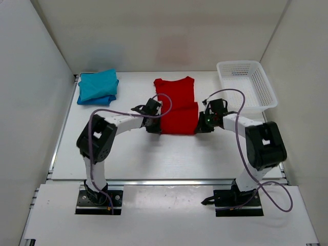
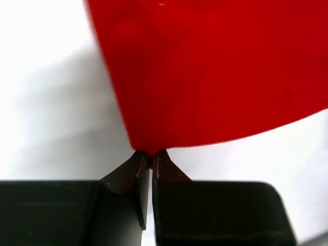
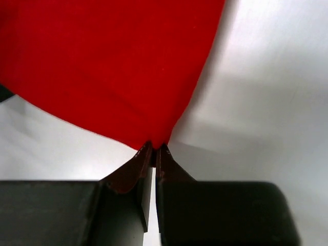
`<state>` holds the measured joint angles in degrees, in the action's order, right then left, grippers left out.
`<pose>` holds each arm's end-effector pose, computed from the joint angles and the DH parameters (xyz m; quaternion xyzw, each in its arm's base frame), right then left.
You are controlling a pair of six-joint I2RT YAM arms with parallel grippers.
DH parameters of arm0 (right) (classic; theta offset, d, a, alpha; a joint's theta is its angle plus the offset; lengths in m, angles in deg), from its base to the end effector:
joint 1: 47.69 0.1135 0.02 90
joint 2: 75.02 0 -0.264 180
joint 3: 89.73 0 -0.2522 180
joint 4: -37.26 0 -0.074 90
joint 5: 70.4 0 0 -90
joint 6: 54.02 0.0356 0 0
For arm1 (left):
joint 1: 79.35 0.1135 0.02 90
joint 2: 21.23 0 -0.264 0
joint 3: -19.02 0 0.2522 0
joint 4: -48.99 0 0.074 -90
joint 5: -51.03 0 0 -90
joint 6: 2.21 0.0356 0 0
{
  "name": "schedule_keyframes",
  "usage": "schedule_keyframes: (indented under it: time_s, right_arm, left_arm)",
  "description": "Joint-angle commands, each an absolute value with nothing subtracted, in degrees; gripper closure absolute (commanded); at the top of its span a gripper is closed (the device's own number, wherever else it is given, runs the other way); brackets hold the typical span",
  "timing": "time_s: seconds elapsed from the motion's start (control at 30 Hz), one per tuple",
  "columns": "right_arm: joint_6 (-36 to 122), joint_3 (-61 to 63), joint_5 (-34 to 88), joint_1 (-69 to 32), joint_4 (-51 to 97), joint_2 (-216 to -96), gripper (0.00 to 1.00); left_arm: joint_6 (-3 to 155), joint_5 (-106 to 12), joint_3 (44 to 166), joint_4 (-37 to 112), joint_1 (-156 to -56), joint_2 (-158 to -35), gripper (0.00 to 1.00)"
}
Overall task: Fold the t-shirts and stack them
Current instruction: Grab one side of the 2/3 rectangular tshirt with both arms, then fold the long partially folded tshirt into a neat square
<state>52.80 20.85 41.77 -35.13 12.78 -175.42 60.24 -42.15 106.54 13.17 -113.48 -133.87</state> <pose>0.3334 0.0880 0.1552 -0.0222 0.9386 0.2515 0.2353 0.3326 -0.2278 0.1543 0.0625 0.9656 -0.1516 0.2016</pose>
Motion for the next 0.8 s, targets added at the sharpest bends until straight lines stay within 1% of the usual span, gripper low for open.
schedule_keyframes:
  time_s: [0.0, 0.07, 0.17, 0.2, 0.23, 0.27, 0.33, 0.43, 0.53, 0.67, 0.77]
  right_arm:
    - [53.0, 25.0, 38.9, -32.3, 2.4, -164.8, 1.00]
    - [54.5, 29.8, 37.7, -29.2, -2.7, -157.6, 1.00]
    - [58.4, 35.0, 41.0, -27.0, -8.1, -149.6, 1.00]
    - [60.0, 35.4, 42.3, -26.2, -9.7, -146.6, 1.00]
    - [61.0, 35.4, 42.6, -25.1, -11.9, -145.1, 1.00]
    - [61.0, 34.7, 42.3, -24.1, -13.8, -142.5, 1.00]
    - [61.7, 32.8, 45.3, -24.7, -14.9, -139.7, 1.00]
    - [59.5, 26.6, 46.8, -27.7, -13.8, -138.6, 1.00]
    - [54.9, 18.9, 46.9, -29.6, -11.3, -142.1, 1.00]
    - [54.4, 12.4, 50.0, -33.6, -4.3, -148.9, 1.00]
    - [52.9, 8.0, 51.4, -33.5, -0.5, -154.3, 1.00]
  left_arm:
    - [59.9, -42.4, 96.7, 5.1, -114.5, -120.2, 1.00]
    - [58.5, -43.4, 91.3, 2.1, -114.8, -113.5, 1.00]
    - [56.9, -41.5, 85.2, -5.5, -116.9, -102.2, 1.00]
    - [56.1, -41.9, 84.0, -7.2, -117.4, -98.0, 1.00]
    - [55.4, -44.9, 83.1, -8.4, -117.1, -94.1, 1.00]
    - [55.3, -47.1, 83.1, -8.6, -116.5, -92.4, 1.00]
    - [54.8, -47.5, 85.7, -11.7, -115.9, -88.6, 1.00]
    - [54.7, -47.3, 90.2, -10.2, -114.9, -87.3, 1.00]
    - [55.4, -50.9, 92.1, -4.2, -112.1, -89.1, 1.00]
    - [56.6, -48.1, 95.5, -0.4, -108.7, -94.2, 1.00]
    - [56.9, -47.8, 96.9, 2.4, -105.2, -98.0, 1.00]
